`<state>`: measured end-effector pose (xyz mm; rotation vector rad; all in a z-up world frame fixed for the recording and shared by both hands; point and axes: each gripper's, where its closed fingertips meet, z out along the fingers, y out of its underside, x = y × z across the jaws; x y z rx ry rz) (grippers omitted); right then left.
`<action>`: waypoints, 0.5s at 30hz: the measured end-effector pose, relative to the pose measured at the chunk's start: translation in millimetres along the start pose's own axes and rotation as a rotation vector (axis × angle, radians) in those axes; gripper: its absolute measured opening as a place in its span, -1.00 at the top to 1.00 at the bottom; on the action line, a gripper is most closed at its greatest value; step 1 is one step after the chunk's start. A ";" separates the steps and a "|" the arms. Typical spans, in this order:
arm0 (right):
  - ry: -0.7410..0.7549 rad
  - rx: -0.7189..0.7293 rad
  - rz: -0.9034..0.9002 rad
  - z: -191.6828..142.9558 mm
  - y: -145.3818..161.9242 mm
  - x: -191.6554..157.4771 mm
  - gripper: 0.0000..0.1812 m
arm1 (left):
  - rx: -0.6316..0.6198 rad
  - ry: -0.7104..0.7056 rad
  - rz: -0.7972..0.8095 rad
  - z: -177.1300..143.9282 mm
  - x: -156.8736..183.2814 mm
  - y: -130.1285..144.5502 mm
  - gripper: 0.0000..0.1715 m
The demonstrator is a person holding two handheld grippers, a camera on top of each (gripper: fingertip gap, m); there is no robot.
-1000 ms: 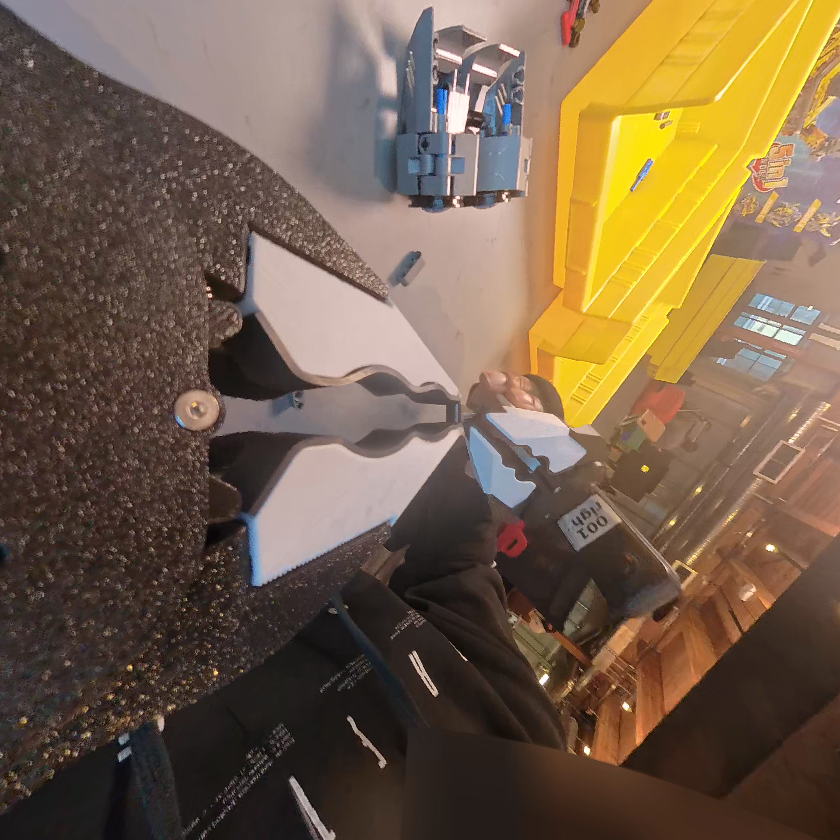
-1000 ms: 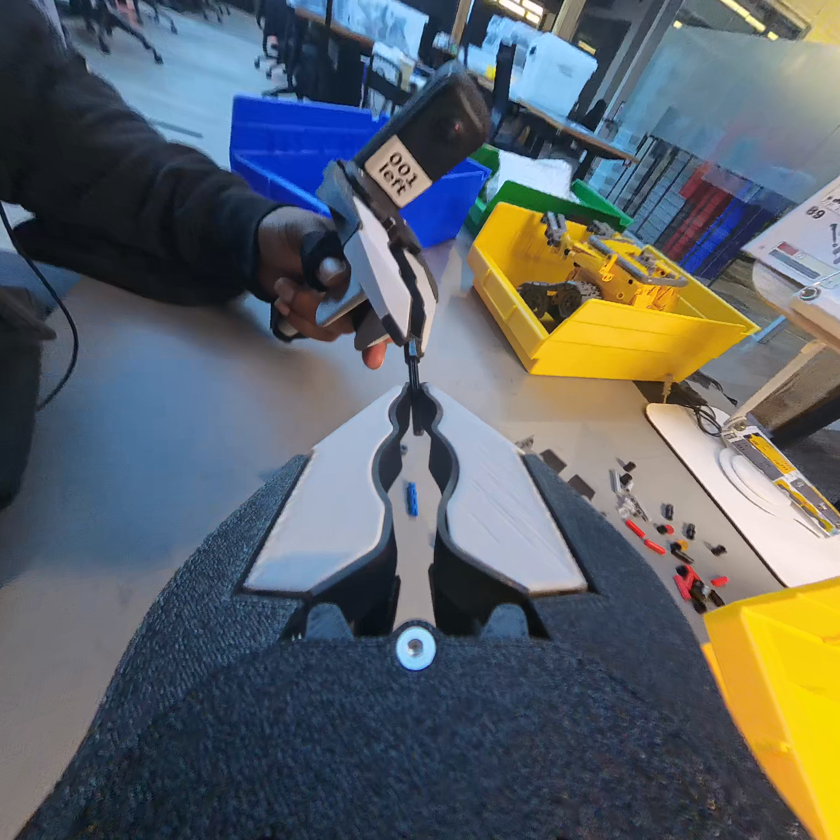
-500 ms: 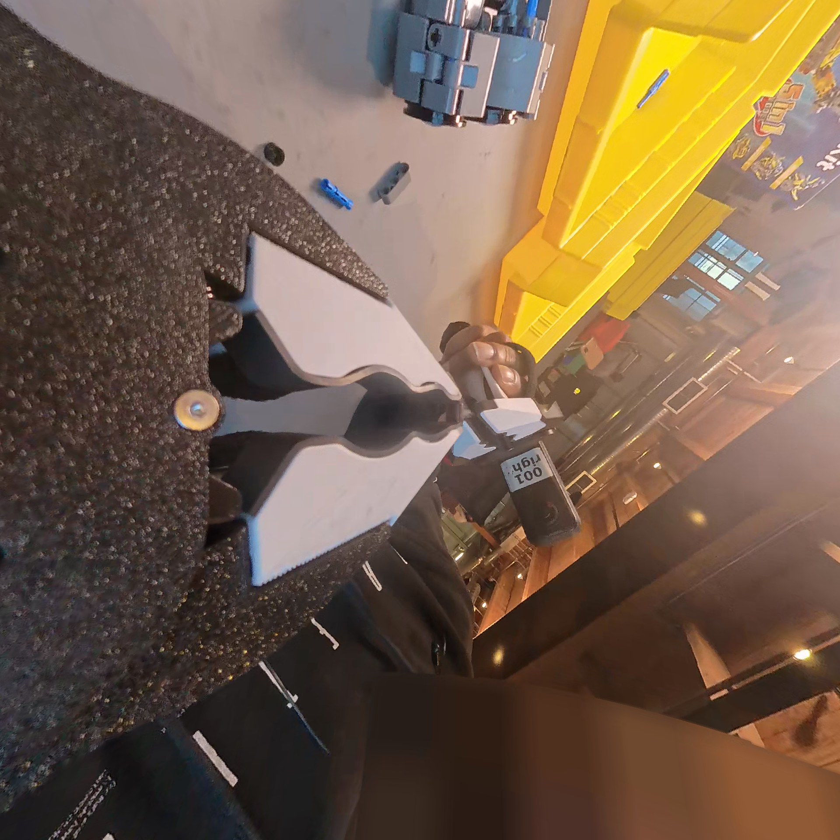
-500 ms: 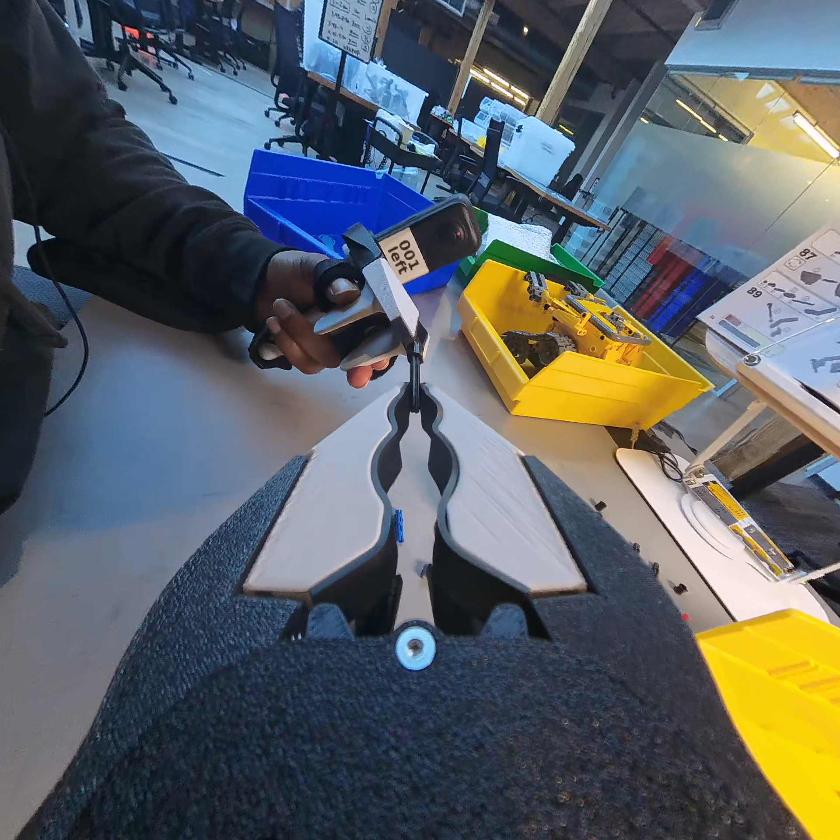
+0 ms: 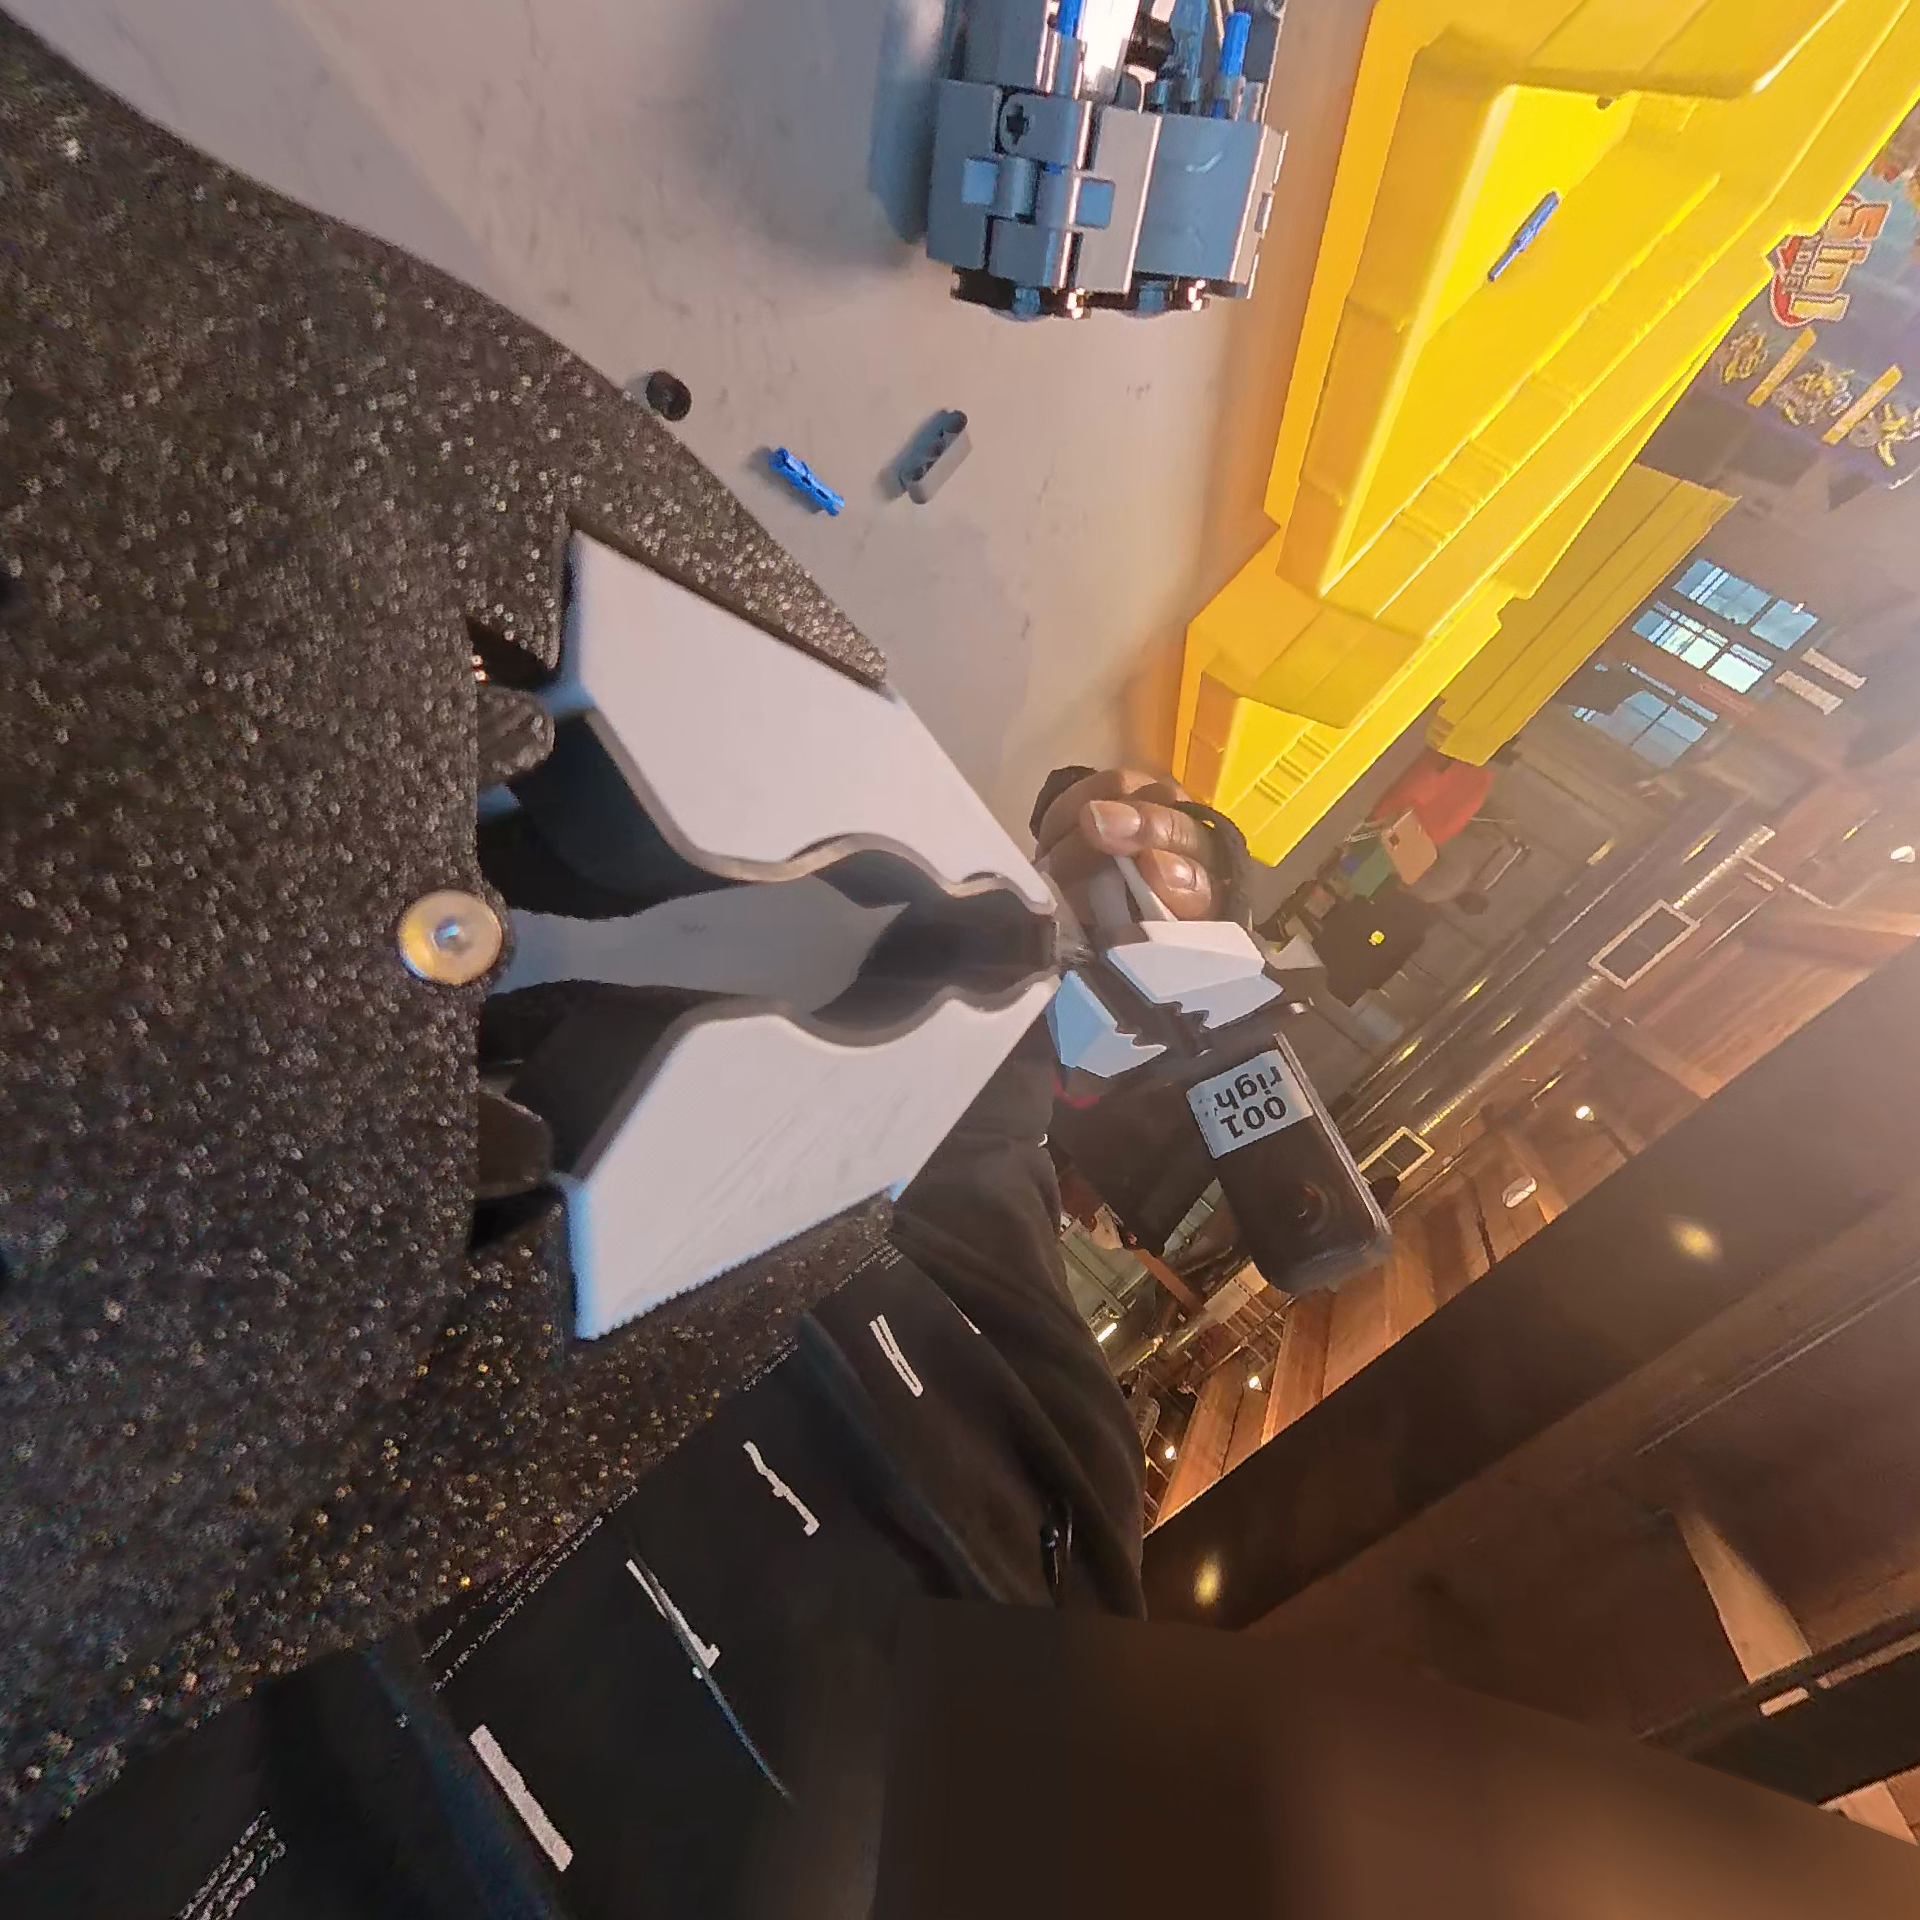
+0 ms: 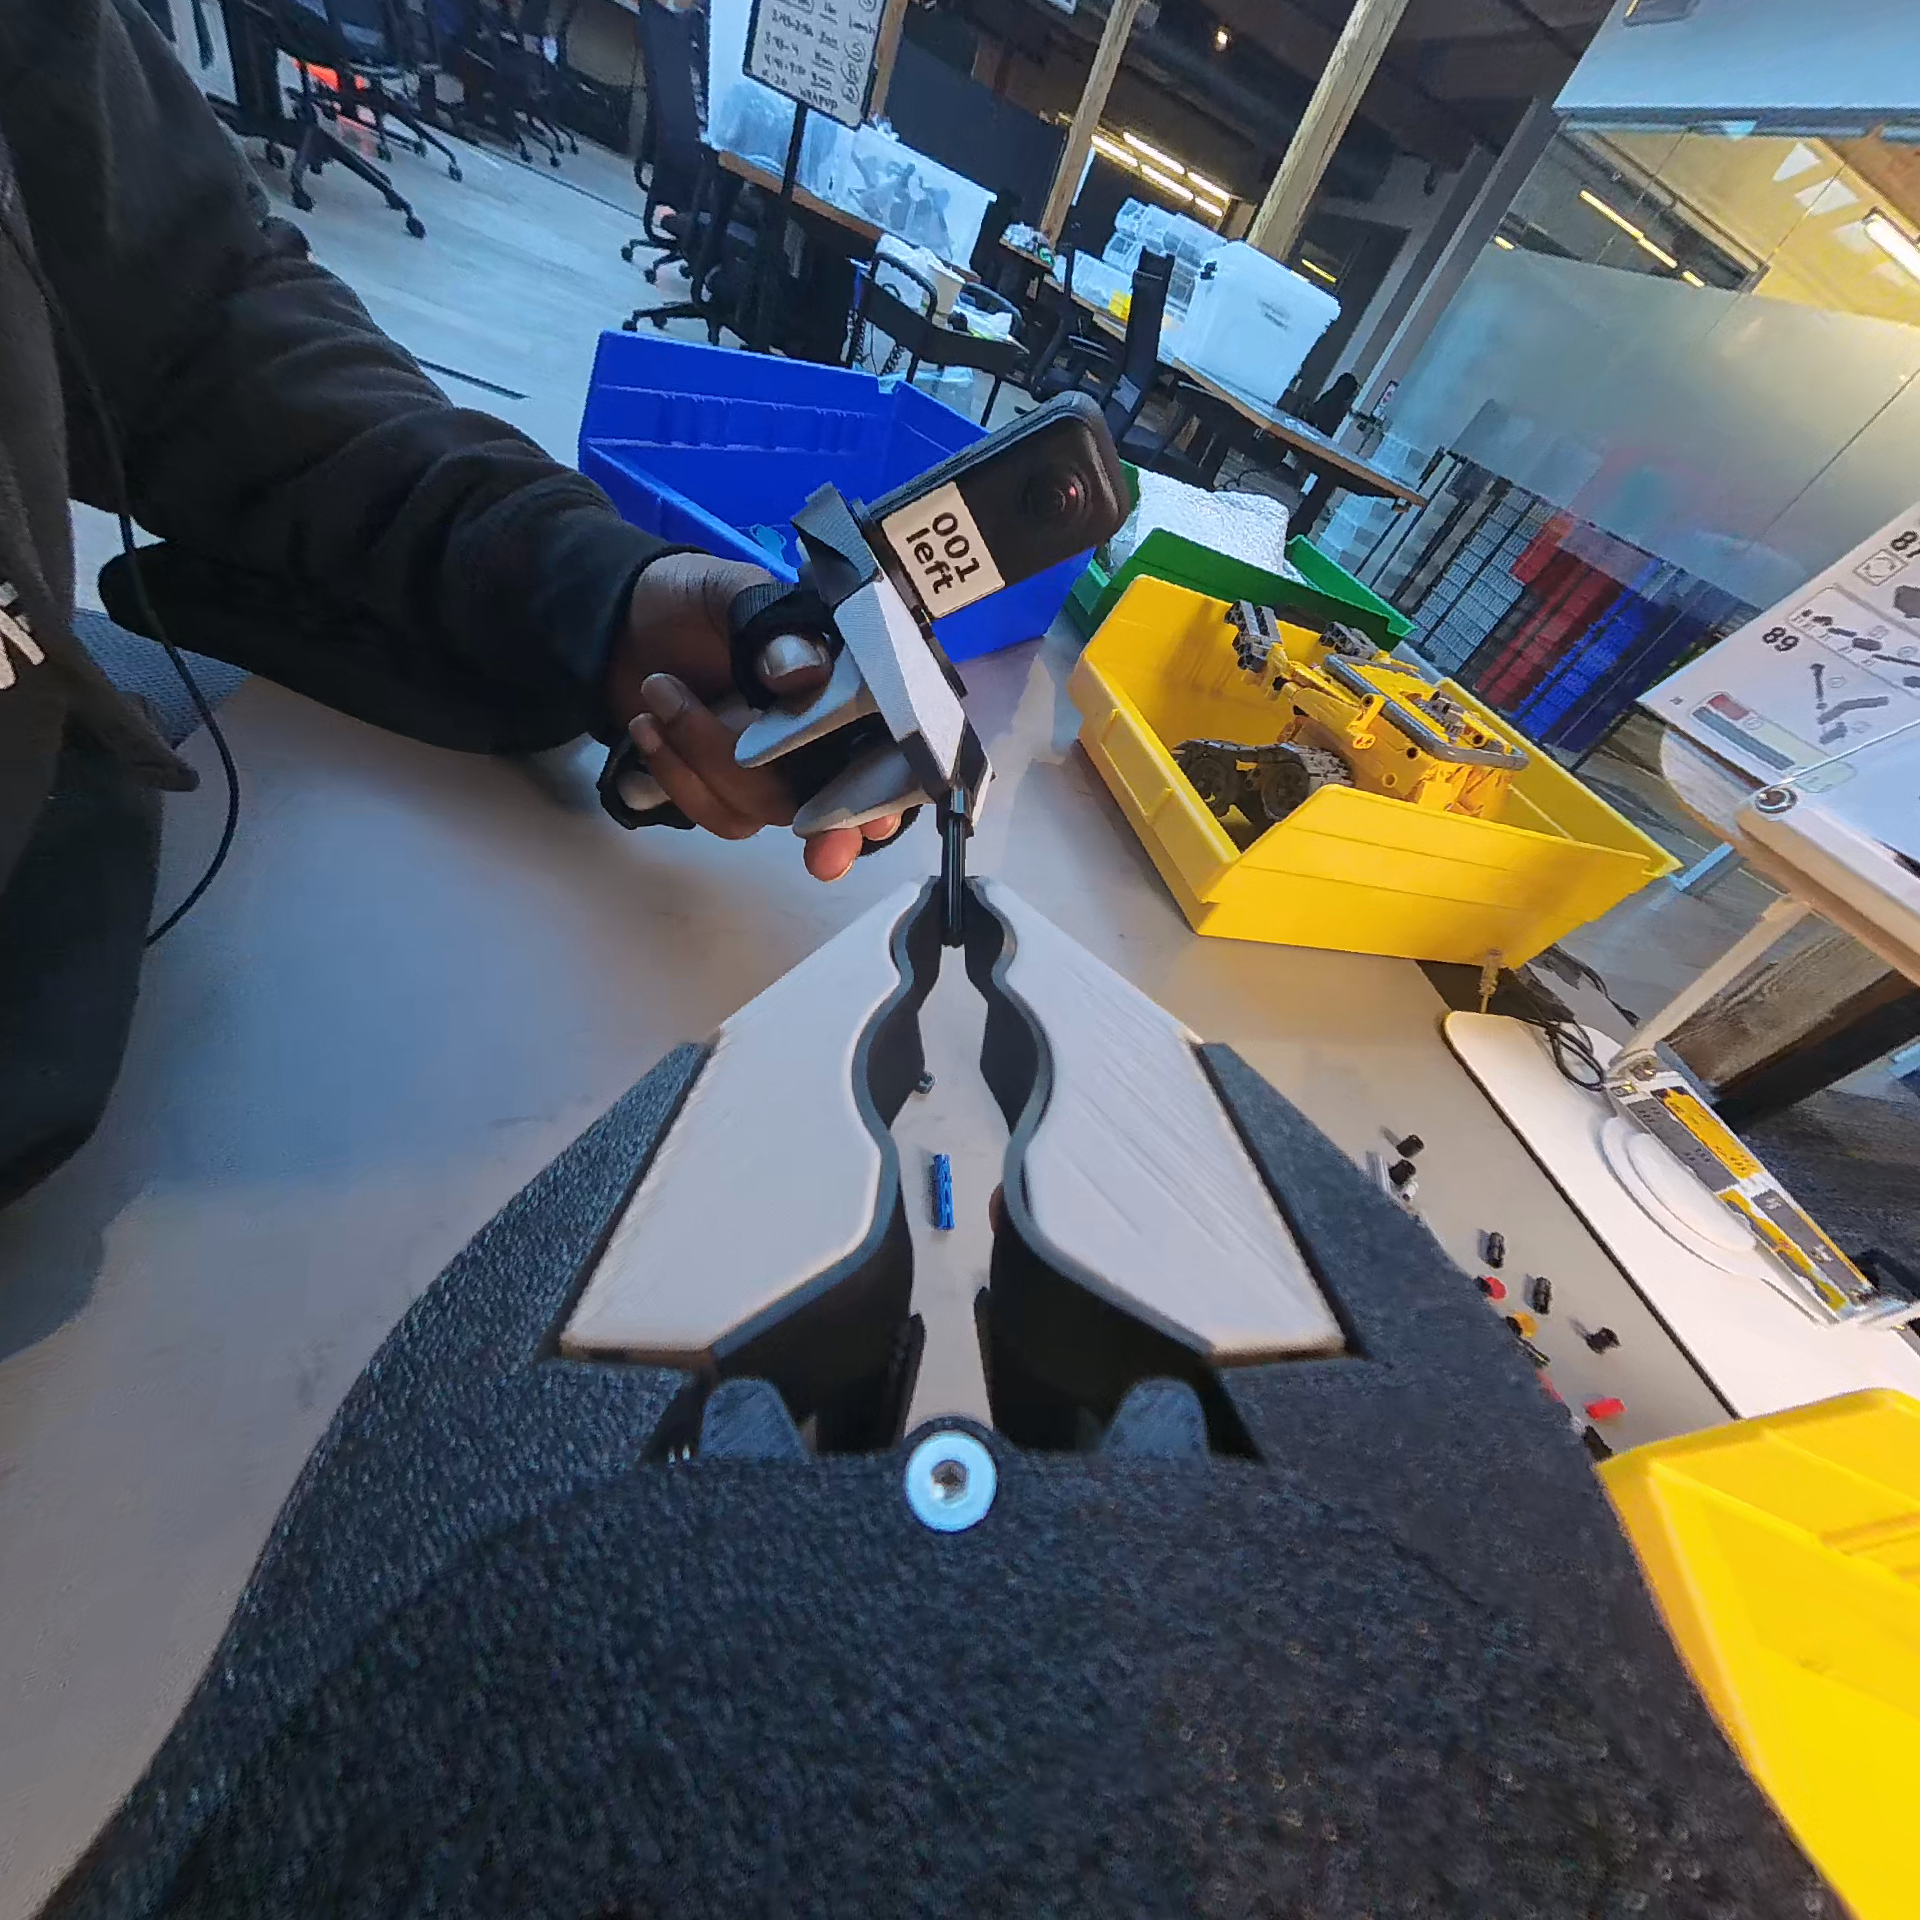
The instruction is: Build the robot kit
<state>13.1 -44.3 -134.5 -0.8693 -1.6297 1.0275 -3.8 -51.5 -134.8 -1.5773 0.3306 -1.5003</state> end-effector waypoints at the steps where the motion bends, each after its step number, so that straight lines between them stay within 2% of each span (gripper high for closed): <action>1: -0.002 0.000 0.002 0.0 0.6 -0.3 0.99 | -0.006 -0.003 0.001 0.0 -0.5 0.9 0.92; 5: -0.009 -0.013 0.002 0.2 3.5 -1.4 1.00 | -0.023 -0.019 0.010 0.2 -3.0 3.7 0.93; 9: -0.002 -0.032 0.017 2.8 10.4 1.2 0.99 | -0.064 -0.066 0.087 -1.9 -9.3 4.0 0.92; 13: -0.022 -0.030 0.027 9.1 13.3 2.2 0.98 | -0.185 -0.126 0.266 -8.4 -11.9 5.4 0.91; 15: -0.041 -0.045 -0.017 11.6 16.8 -1.1 0.98 | -0.240 -0.156 0.301 -11.6 -15.4 12.2 0.91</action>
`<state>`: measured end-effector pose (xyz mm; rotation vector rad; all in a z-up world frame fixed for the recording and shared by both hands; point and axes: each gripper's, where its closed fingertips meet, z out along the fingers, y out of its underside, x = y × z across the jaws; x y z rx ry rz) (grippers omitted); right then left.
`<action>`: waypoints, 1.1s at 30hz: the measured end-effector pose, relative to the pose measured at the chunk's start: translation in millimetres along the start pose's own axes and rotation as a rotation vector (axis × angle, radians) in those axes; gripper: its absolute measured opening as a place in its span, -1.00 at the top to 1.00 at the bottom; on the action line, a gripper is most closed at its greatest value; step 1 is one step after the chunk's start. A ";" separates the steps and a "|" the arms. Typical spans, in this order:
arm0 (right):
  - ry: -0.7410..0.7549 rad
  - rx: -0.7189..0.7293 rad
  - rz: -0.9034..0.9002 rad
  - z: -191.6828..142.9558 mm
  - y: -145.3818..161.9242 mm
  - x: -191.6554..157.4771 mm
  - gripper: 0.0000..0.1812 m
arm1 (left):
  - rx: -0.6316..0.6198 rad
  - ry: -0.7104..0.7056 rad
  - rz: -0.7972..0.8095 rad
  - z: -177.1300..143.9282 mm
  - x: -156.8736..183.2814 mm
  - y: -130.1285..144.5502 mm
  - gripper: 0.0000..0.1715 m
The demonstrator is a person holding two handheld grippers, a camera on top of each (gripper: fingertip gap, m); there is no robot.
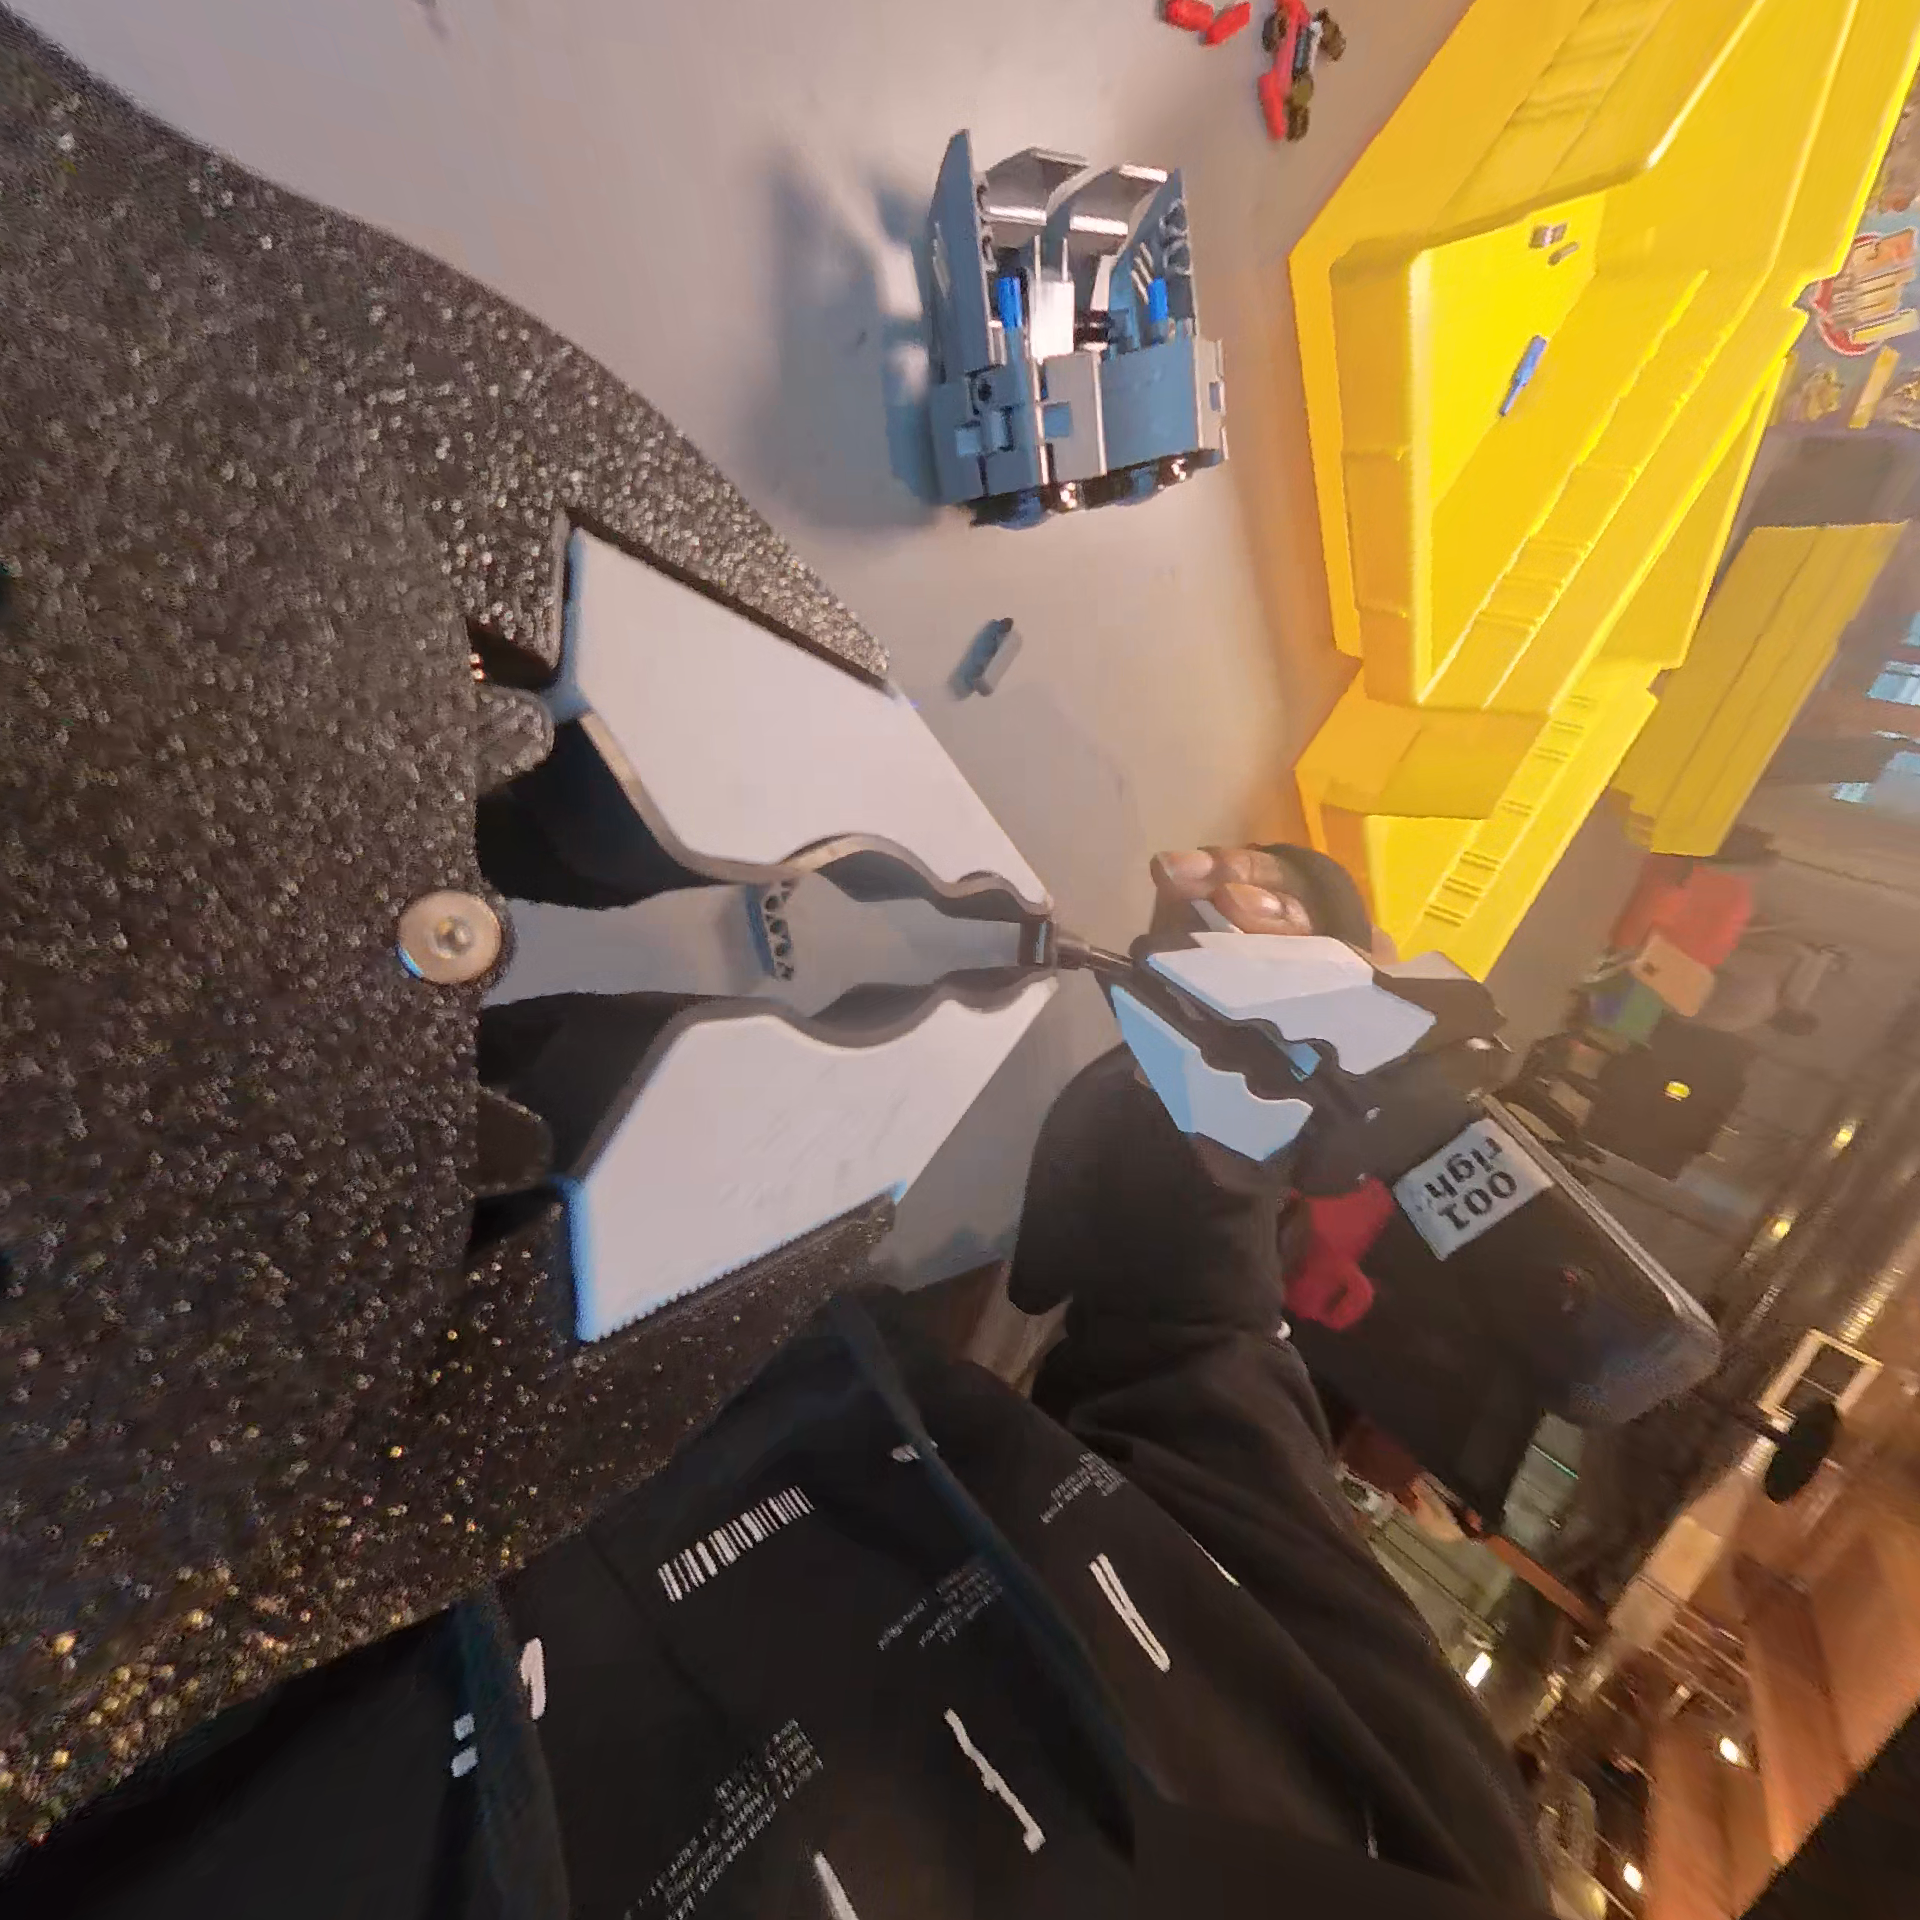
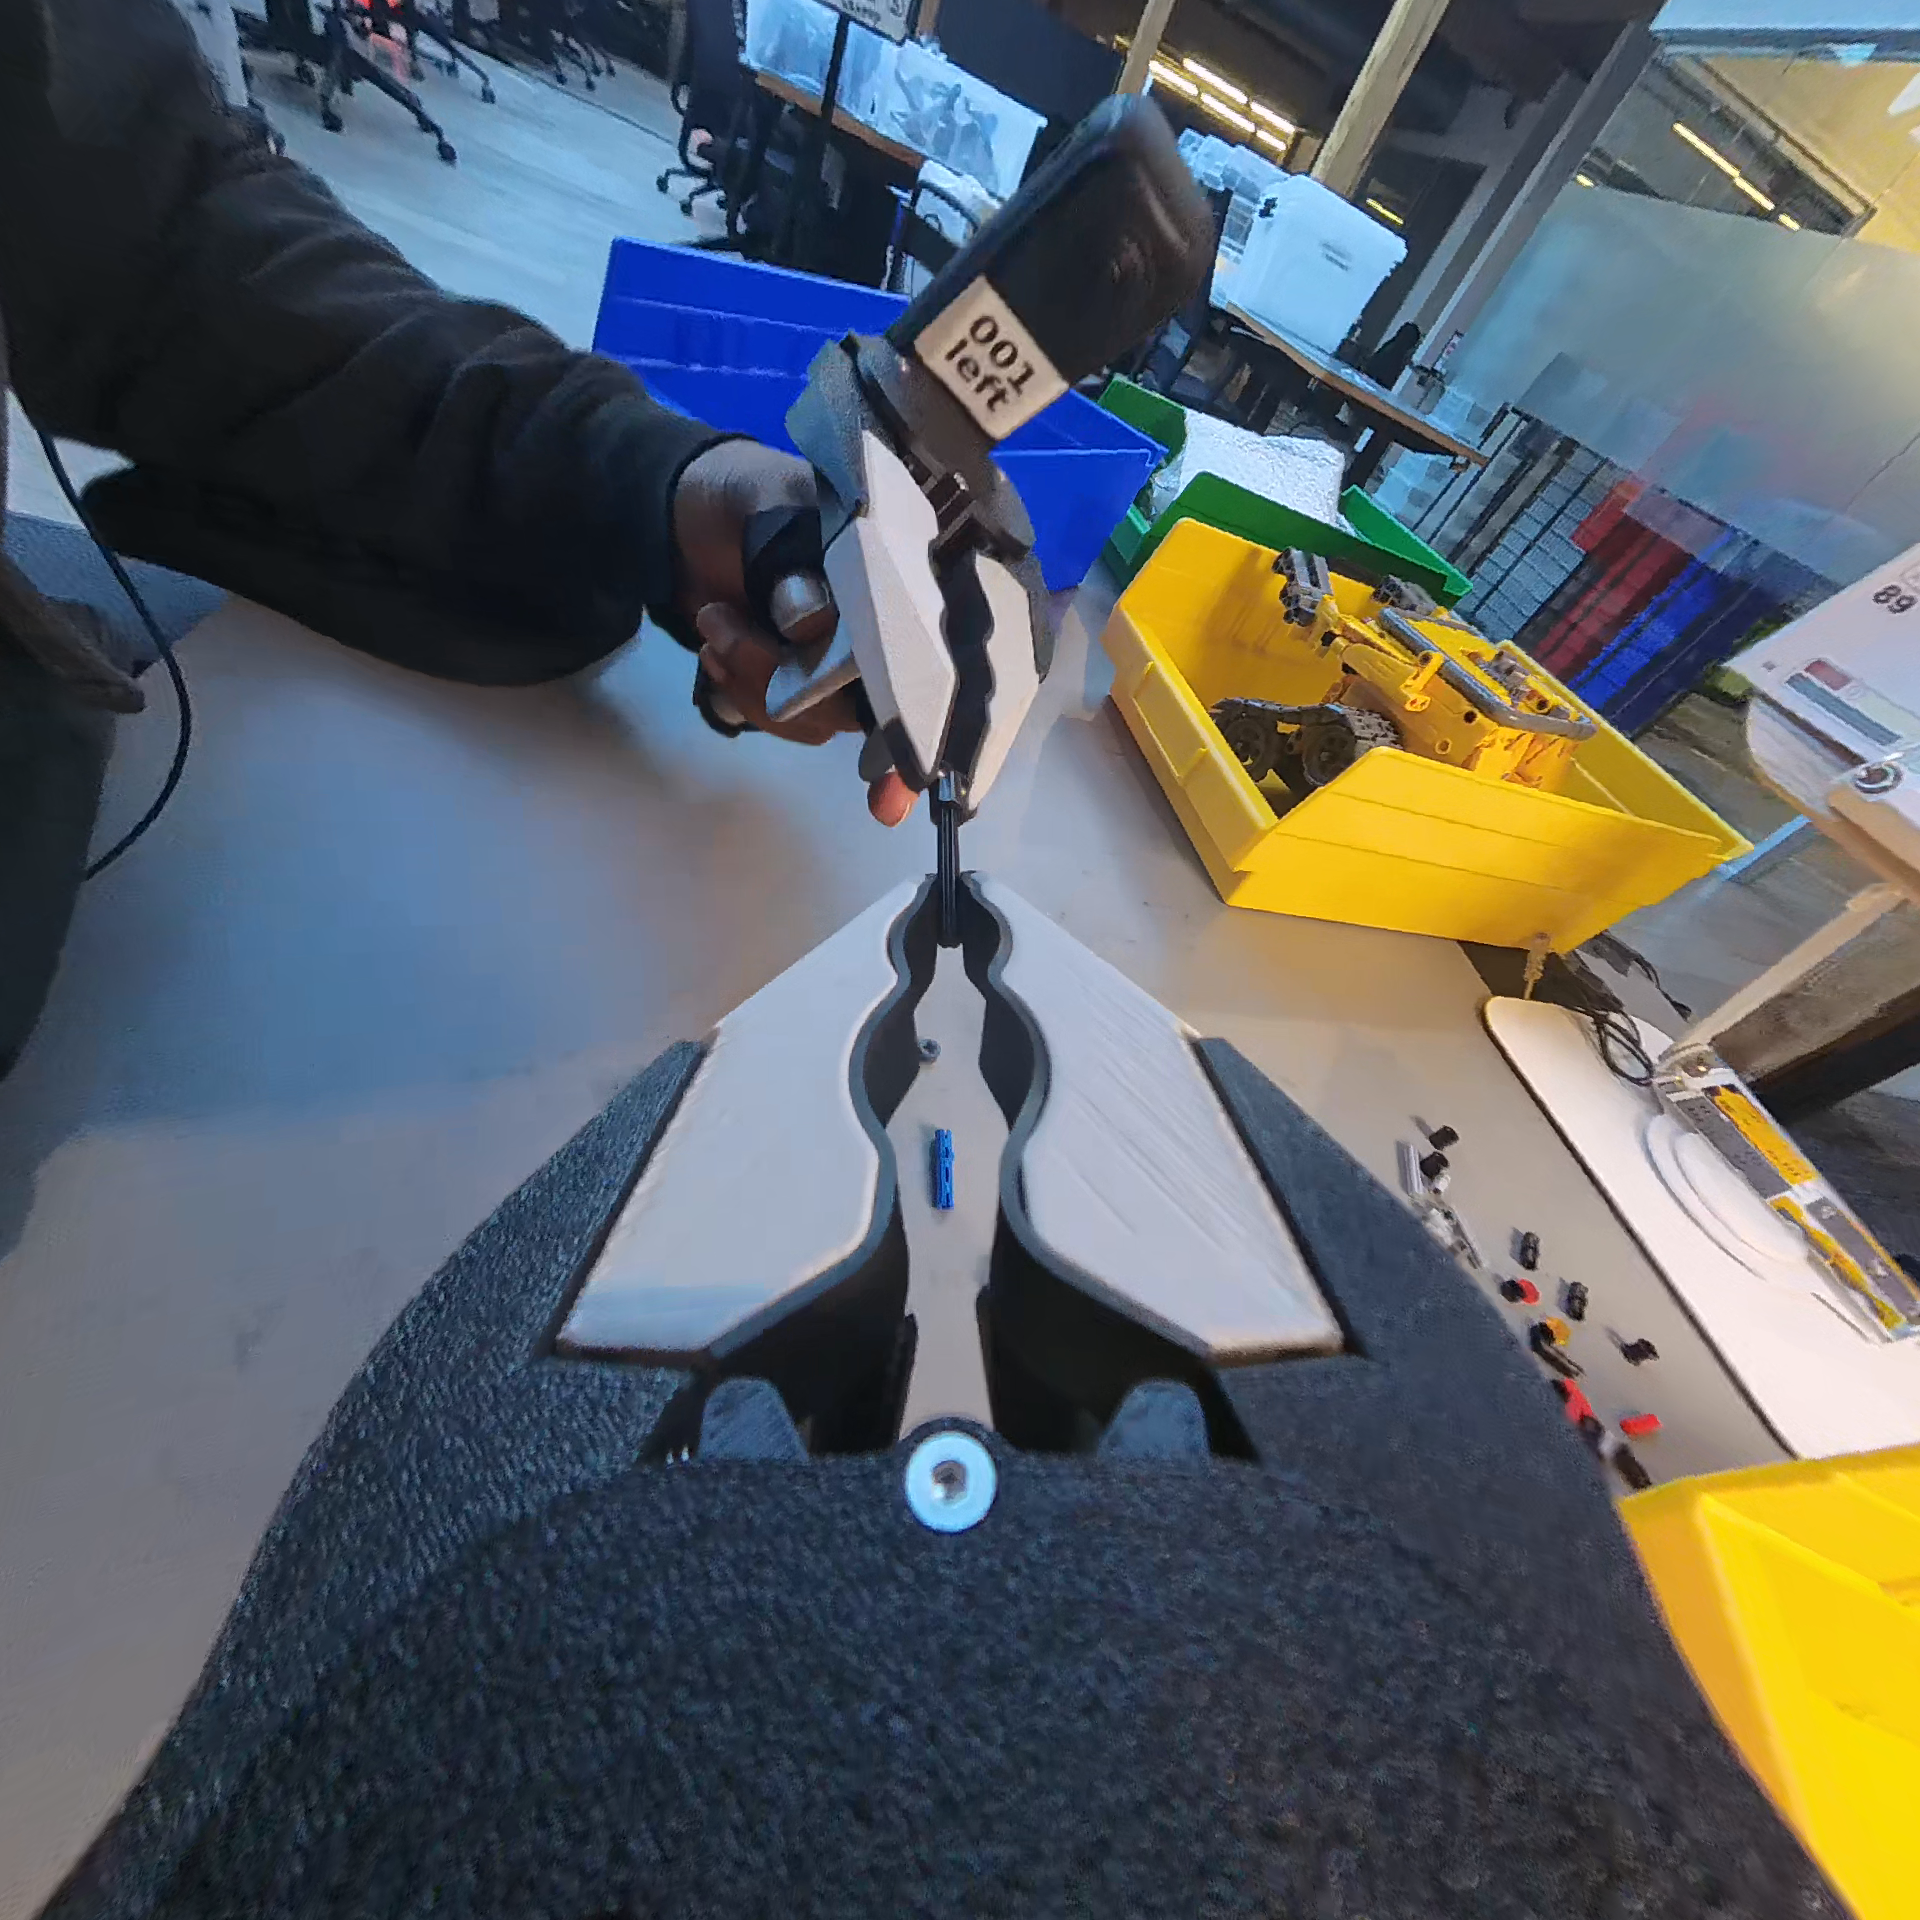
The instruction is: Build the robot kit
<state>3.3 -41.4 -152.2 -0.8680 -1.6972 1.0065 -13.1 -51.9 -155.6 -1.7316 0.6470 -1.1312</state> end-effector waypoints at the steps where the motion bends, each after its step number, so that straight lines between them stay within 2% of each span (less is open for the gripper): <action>1: 0.000 -0.015 -0.035 1.6 2.8 -1.6 0.98 | -0.021 -0.009 0.004 -0.1 -1.5 4.0 0.91; 8: 0.024 -0.061 -0.209 4.9 6.1 -8.0 0.99 | -0.096 -0.040 0.076 0.5 -4.6 15.4 0.90; 16: -0.006 -0.037 -0.195 13.0 6.5 -11.9 0.98 | -0.151 -0.048 0.170 -2.8 -1.7 19.7 0.91; 18: -0.012 -0.059 -0.160 16.8 11.9 -10.9 0.97 | -0.200 -0.082 0.215 -5.9 -5.8 25.3 0.92; 21: -0.059 -0.134 0.000 20.2 27.8 -3.3 0.86 | -0.349 -0.193 0.298 -18.6 -25.9 47.0 0.92; 25: -0.176 -0.391 0.205 32.4 66.3 -1.9 0.81 | -0.544 -0.245 0.301 -30.8 -44.6 85.5 0.92; 28: -0.263 -0.522 0.207 45.6 86.1 -8.2 0.81 | -0.598 -0.261 0.322 -31.4 -49.1 95.0 0.92; 33: -0.379 -0.637 0.143 60.3 93.8 -10.4 0.86 | -0.623 -0.285 0.343 -34.0 -50.8 96.5 0.92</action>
